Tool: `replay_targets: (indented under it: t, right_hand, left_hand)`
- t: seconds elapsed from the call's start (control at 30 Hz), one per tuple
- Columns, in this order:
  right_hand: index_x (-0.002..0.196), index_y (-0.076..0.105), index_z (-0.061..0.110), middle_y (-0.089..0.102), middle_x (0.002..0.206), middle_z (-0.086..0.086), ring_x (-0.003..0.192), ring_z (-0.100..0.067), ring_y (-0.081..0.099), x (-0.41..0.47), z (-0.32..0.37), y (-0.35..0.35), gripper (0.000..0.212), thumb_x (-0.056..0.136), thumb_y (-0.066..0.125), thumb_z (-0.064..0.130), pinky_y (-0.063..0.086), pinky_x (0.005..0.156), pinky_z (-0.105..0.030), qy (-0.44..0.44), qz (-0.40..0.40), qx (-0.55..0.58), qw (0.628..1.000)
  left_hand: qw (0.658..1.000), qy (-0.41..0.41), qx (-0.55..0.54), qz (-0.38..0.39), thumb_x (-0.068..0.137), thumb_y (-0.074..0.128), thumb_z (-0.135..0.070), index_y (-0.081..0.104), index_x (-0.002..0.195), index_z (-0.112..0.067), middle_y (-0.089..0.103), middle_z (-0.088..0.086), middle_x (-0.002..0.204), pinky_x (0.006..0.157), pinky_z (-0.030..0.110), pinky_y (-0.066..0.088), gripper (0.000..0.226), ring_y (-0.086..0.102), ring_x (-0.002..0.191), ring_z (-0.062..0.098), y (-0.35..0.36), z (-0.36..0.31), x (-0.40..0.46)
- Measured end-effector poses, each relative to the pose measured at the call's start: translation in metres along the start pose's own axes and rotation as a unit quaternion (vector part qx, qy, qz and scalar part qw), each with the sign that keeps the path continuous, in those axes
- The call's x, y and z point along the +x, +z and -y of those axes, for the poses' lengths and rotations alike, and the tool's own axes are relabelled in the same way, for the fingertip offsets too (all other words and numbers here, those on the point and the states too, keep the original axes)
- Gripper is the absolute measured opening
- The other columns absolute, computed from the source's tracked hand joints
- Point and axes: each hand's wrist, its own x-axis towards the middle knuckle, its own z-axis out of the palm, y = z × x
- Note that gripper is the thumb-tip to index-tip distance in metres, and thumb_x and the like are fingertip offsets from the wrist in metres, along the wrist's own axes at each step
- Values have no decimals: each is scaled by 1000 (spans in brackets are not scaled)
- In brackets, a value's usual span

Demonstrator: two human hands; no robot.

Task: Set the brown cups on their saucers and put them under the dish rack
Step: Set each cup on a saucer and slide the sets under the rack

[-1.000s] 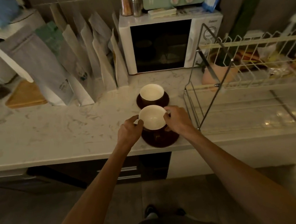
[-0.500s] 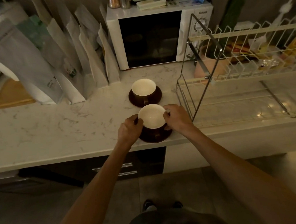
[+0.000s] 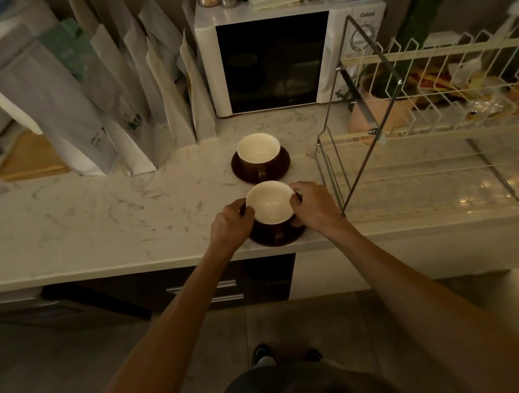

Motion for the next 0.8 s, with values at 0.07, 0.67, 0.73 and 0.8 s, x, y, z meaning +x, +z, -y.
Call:
replay_targets:
  t: [0.07, 0.67, 0.73, 0.8]
  right_hand:
    - [128, 60, 11, 68, 118, -13, 86, -31, 71, -1, -1, 0, 35, 94, 53, 10, 63, 61, -41, 1, 0, 1, 1000]
    - [127, 59, 12, 71, 110, -10, 68, -21, 73, -5, -3, -3, 31, 97, 51, 17, 63, 65, -39, -10, -6, -7, 1000]
    - [124, 61, 15, 73, 109, -8, 77, -22, 73, -4, -3, -2, 31, 97, 50, 24, 61, 72, -41, -20, -24, -42, 999]
    - [124, 62, 17, 72, 112, -5, 90, -22, 70, -4, -4, -1, 33, 97, 49, 30, 58, 78, -37, -27, -39, -73, 996]
  left_hand:
    - [1000, 8, 6, -1, 99, 42, -24, 49, 139, -15, 68, 16, 115, 83, 40, 57, 41, 67, 98, 29, 1, 1, -1]
    - [1000, 5, -20, 0, 100, 43, -30, 47, 139, -17, 67, 17, 119, 83, 47, 58, 42, 65, 103, 30, 4, 10, 2]
    - [1000, 4, -23, -2, 100, 42, -31, 47, 140, -17, 66, 16, 121, 85, 47, 57, 42, 64, 105, 30, 6, 10, 2]
    - [1000, -2, -24, -3, 100, 41, -34, 46, 140, -18, 65, 15, 123, 86, 43, 56, 43, 63, 107, 30, 7, 10, 2]
